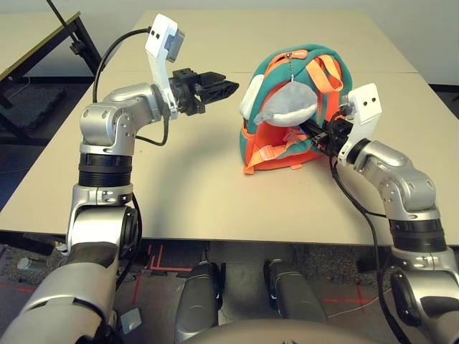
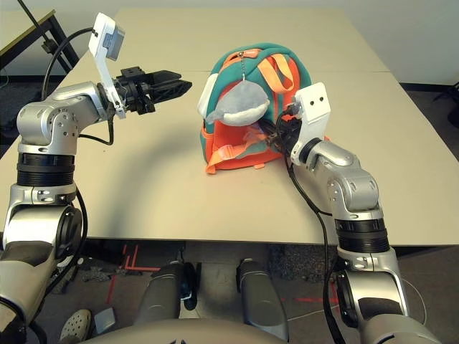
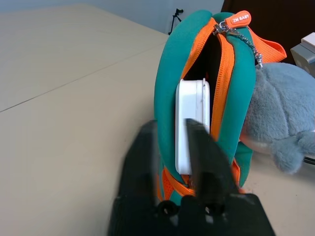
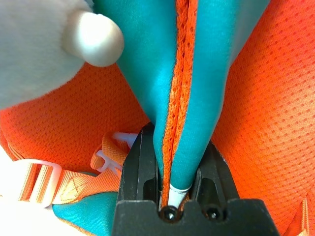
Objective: Put the pencil case into the backpack and zip it.
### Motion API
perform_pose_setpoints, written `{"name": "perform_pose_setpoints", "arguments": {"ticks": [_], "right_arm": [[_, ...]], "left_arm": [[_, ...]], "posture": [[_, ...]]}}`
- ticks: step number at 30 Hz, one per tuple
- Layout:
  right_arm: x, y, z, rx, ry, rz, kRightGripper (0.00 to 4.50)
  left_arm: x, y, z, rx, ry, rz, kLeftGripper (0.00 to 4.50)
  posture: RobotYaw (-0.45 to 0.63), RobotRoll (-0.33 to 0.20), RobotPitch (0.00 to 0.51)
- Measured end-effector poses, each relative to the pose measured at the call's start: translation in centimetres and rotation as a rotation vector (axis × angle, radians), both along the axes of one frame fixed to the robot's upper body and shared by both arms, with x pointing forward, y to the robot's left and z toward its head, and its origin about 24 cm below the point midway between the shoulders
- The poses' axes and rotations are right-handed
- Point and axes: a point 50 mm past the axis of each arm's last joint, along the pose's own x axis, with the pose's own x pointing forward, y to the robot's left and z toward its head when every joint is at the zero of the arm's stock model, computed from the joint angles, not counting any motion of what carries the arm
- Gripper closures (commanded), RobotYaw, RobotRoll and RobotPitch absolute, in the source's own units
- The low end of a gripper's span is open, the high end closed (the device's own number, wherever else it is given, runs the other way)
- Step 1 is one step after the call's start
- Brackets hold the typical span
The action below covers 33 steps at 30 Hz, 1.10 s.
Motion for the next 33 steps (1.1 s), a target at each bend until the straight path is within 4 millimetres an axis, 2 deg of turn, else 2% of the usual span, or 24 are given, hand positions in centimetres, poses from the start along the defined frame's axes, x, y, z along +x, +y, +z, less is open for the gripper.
{"name": "perform_pose_setpoints", "arguments": {"ticks": [1, 6, 11, 16, 21, 27, 30, 33], "right_arm": [[0.0, 0.0, 0.0, 0.000, 0.000, 0.000, 3.94], [0.0, 0.0, 0.0, -0.001, 0.000, -0.001, 3.94], [0.0, 0.0, 0.0, -0.001, 0.001, -0.001, 3.94], [0.1, 0.0, -0.1, -0.007, 0.002, -0.004, 3.94], [0.4, -0.1, 0.0, -0.016, 0.002, -0.011, 3.94], [0.4, -0.2, 0.0, -0.019, 0.003, -0.017, 3.94], [0.3, -0.1, -0.1, -0.017, 0.002, -0.015, 3.94], [0.2, 0.0, -0.1, -0.015, 0.002, -0.010, 3.94]], "left_arm": [[0.0, 0.0, 0.0, 0.000, 0.000, -0.001, 4.50], [0.0, -0.5, -0.2, 0.000, 0.008, -0.015, 4.50], [0.2, -1.9, -1.2, -0.013, 0.042, -0.058, 4.50], [2.0, -3.7, -3.2, -0.012, 0.104, -0.079, 4.50], [3.4, -5.5, -3.8, 0.027, 0.079, -0.067, 4.50], [3.7, -6.0, -4.0, 0.027, 0.065, -0.072, 4.50], [3.4, -5.5, -3.7, 0.020, 0.071, -0.082, 3.86], [2.6, -4.1, -2.7, 0.015, 0.074, -0.109, 2.75]], "posture": [[-0.16, 0.000, 0.104], [-0.17, 0.000, 0.104], [-0.17, 0.000, 0.104], [-0.17, 0.000, 0.102], [-0.18, 0.000, 0.099], [-0.19, 0.000, 0.102], [-0.20, 0.000, 0.103], [-0.20, 0.000, 0.104]]}}
